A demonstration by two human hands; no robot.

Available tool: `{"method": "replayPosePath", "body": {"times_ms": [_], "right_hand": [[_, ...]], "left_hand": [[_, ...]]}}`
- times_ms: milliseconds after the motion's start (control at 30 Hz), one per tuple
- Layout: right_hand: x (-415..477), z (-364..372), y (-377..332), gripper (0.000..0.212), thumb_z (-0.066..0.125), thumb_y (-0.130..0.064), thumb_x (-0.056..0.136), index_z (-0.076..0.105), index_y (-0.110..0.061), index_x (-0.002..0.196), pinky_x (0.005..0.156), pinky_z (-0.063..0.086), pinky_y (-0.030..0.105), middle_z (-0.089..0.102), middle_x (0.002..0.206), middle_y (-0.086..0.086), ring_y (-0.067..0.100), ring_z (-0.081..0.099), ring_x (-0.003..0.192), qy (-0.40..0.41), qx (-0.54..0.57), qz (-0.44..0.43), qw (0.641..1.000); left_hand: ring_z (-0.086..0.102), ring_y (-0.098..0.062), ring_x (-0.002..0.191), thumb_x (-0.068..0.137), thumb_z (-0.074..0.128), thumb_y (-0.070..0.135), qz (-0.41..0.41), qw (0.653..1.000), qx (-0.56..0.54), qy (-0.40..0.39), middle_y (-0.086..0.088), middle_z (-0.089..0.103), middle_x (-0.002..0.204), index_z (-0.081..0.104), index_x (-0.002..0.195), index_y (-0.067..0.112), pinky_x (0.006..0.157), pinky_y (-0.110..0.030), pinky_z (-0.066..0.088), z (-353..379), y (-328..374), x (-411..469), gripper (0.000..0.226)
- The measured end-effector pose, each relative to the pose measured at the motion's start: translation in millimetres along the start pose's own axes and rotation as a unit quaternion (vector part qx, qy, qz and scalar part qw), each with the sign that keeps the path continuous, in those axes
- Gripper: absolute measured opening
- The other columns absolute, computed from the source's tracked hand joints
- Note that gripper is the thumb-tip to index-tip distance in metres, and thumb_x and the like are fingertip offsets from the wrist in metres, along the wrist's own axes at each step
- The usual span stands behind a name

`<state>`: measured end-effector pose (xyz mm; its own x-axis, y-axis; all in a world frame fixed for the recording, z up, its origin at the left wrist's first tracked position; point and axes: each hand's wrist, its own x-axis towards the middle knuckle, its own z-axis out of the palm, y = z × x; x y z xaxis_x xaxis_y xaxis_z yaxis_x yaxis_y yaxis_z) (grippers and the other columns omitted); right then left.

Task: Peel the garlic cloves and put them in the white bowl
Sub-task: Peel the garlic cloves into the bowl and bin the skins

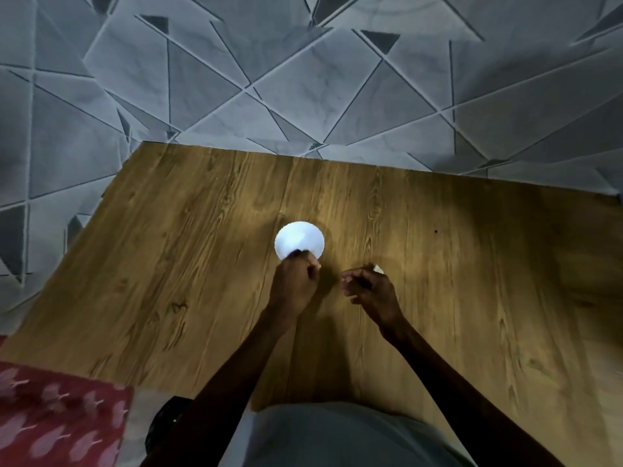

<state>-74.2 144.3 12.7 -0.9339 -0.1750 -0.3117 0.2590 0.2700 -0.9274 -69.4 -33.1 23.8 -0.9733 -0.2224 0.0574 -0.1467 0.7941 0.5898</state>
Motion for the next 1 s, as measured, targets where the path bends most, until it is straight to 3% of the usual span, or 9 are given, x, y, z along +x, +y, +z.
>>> {"method": "replayPosePath", "body": {"times_ms": [100, 233, 467, 633, 700, 800, 867, 933, 1000], "right_hand": [[10, -5, -3, 0.015, 0.06, -0.017, 0.096, 0.073, -0.014, 0.104, 0.066, 0.055, 0.027, 0.074, 0.088, 0.0, 0.015, 0.071, 0.079, 0.02, -0.009, -0.002, 1.0], [18, -16, -4, 0.015, 0.059, -0.011, 0.096, 0.073, -0.013, 0.1, 0.063, 0.054, 0.026, 0.074, 0.084, 0.003, 0.014, 0.07, 0.074, 0.034, -0.017, -0.011, 0.999], [27, -41, 2, 0.014, 0.06, -0.008, 0.095, 0.071, -0.011, 0.103, 0.064, 0.058, 0.032, 0.074, 0.092, 0.002, 0.016, 0.07, 0.078, 0.068, -0.054, -0.061, 0.994], [38, -63, 12, 0.015, 0.063, -0.001, 0.091, 0.071, -0.01, 0.1, 0.066, 0.056, 0.025, 0.072, 0.094, 0.002, 0.014, 0.069, 0.078, 0.148, -0.147, -0.056, 0.976], [44, -70, 22, 0.01, 0.066, -0.004, 0.09, 0.071, -0.009, 0.097, 0.065, 0.057, 0.027, 0.072, 0.094, 0.003, 0.014, 0.068, 0.077, 0.142, -0.187, -0.034, 0.972], [53, -68, 34, 0.008, 0.073, -0.021, 0.088, 0.073, -0.013, 0.091, 0.061, 0.057, 0.027, 0.073, 0.088, -0.001, 0.01, 0.068, 0.072, 0.088, -0.228, -0.047, 0.969], [56, -61, 35, 0.01, 0.073, -0.026, 0.089, 0.071, -0.016, 0.09, 0.056, 0.049, 0.018, 0.069, 0.083, -0.005, 0.006, 0.064, 0.068, 0.067, -0.278, -0.064, 0.956], [58, -54, 33, 0.008, 0.07, -0.024, 0.09, 0.07, -0.016, 0.089, 0.055, 0.049, 0.019, 0.067, 0.08, -0.005, 0.009, 0.064, 0.067, 0.06, -0.301, -0.081, 0.948], [60, -51, 31, 0.009, 0.07, -0.022, 0.09, 0.067, -0.016, 0.083, 0.052, 0.046, 0.017, 0.063, 0.073, -0.009, 0.007, 0.062, 0.063, 0.055, -0.298, -0.075, 0.95]], "left_hand": [[0.06, -0.015, 0.077, 0.085, 0.055, 0.003, -0.036, 0.999, 0.012, 0.009, -0.005, 0.069, 0.083, 0.067, 0.081, 0.005, 0.072, -0.02, 0.043, -10, -7, 39, 0.014], [0.064, -0.022, 0.104, 0.09, 0.057, 0.015, -0.113, 0.986, 0.083, -0.084, -0.006, 0.07, 0.11, 0.07, 0.107, 0.008, 0.086, -0.026, 0.046, 3, -29, 73, 0.022], [0.062, -0.026, 0.111, 0.094, 0.053, 0.013, -0.093, 0.979, 0.14, -0.116, -0.01, 0.067, 0.117, 0.067, 0.111, 0.005, 0.09, -0.028, 0.046, 19, -33, 90, 0.024], [0.067, -0.019, 0.087, 0.088, 0.056, 0.008, -0.054, 0.997, 0.041, -0.029, -0.004, 0.073, 0.092, 0.073, 0.091, 0.007, 0.073, -0.023, 0.045, 2, -14, 78, 0.018], [0.065, -0.012, 0.078, 0.088, 0.058, 0.008, -0.042, 0.998, -0.027, -0.026, 0.001, 0.071, 0.084, 0.073, 0.087, 0.009, 0.069, -0.016, 0.043, -3, 6, 60, 0.015], [0.063, -0.006, 0.072, 0.089, 0.06, 0.011, -0.032, 0.989, -0.096, -0.104, 0.003, 0.069, 0.08, 0.071, 0.086, 0.012, 0.066, -0.009, 0.045, 10, 27, 31, 0.011], [0.065, -0.008, 0.074, 0.089, 0.063, 0.011, -0.022, 0.979, -0.126, -0.159, 0.002, 0.07, 0.082, 0.07, 0.088, 0.012, 0.072, -0.019, 0.052, 31, 30, 19, 0.007], [0.066, -0.011, 0.081, 0.089, 0.065, 0.014, -0.053, 0.97, -0.138, -0.196, 0.0, 0.071, 0.091, 0.07, 0.096, 0.013, 0.076, -0.025, 0.054, 49, 31, 13, 0.009], [0.063, -0.009, 0.089, 0.092, 0.063, 0.016, -0.091, 0.963, -0.133, -0.218, 0.0, 0.07, 0.104, 0.068, 0.109, 0.013, 0.071, -0.013, 0.048, 63, 32, 11, 0.018]]}}
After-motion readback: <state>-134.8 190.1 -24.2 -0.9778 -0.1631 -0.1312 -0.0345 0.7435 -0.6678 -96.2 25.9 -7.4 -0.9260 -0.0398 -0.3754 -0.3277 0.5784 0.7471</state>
